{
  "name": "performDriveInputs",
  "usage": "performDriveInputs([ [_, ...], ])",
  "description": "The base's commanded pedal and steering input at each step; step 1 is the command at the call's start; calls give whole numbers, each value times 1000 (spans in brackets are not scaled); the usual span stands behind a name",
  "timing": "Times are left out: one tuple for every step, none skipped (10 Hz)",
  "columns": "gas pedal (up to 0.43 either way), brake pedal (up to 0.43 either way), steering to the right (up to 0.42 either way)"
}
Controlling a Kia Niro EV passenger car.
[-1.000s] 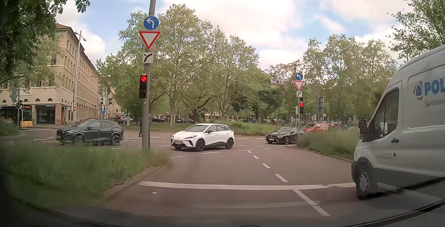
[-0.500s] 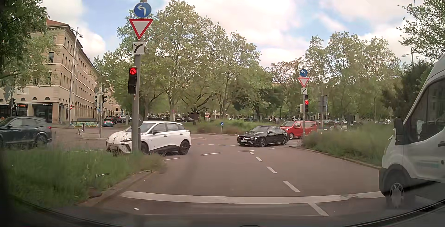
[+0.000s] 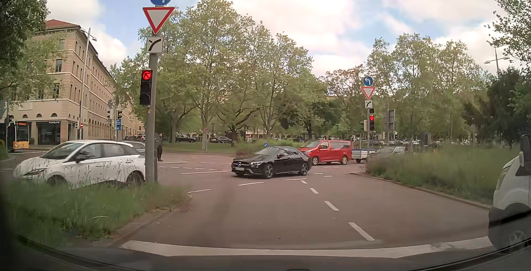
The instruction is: Follow the waypoints while adhering to traffic rules and regulations
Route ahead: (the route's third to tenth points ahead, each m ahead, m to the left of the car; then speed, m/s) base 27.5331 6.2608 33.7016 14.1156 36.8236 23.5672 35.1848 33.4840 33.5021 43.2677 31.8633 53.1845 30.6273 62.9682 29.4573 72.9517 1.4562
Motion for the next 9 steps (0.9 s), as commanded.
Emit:
performDriveInputs([
  [0,220,-15],
  [0,226,-15],
  [0,226,-16],
  [0,232,-18],
  [0,238,-22],
  [0,244,-25],
  [0,244,-26],
  [0,244,-26],
  [0,238,-26],
])
